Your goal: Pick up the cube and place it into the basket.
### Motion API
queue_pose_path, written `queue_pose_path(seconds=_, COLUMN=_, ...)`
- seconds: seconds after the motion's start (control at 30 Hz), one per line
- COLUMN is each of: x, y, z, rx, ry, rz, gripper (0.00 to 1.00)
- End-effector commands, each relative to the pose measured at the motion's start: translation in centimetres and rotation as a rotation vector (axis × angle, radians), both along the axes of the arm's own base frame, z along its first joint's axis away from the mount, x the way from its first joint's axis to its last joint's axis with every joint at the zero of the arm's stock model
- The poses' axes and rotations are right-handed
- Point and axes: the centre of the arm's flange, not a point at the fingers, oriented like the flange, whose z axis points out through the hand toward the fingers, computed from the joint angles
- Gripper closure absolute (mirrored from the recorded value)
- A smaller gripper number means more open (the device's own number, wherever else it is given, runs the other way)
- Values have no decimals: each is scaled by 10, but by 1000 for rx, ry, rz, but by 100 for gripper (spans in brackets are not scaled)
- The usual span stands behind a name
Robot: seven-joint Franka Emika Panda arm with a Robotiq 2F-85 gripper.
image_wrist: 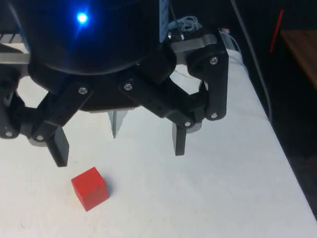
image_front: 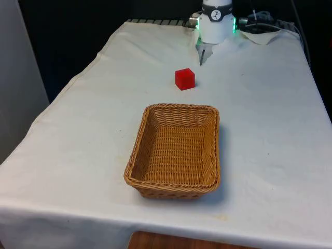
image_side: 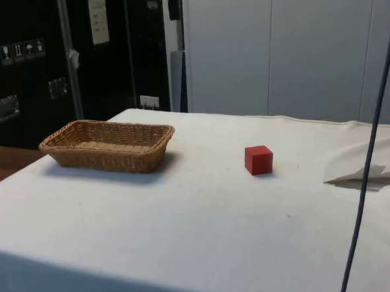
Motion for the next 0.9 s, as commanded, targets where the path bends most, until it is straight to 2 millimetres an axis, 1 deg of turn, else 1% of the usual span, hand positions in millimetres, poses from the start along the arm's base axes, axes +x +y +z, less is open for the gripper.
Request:
queue_pose_path(seconds=0.0, x=-3, y=0, z=0, rx=2, ry=1, rz=4, gripper=0)
queue_pose_path(seconds=0.2, x=-15, y=-1, z=2, rx=4, ry=-17, rz=25, gripper=0)
queue_pose_path(seconds=0.33, x=-18, y=-1, z=2, rx=9, ry=-4, rz=29, gripper=0)
queue_pose_path(seconds=0.6, x=-30, y=-1, z=5, rx=0, ry=-21, rz=59, gripper=0)
queue_pose_path(seconds=0.67, x=-30, y=-2, z=3, rx=4, ry=-7, rz=59, gripper=0)
queue_pose_path(seconds=0.87, x=-40, y=-1, z=3, rx=-5, ry=-24, rz=83, gripper=0)
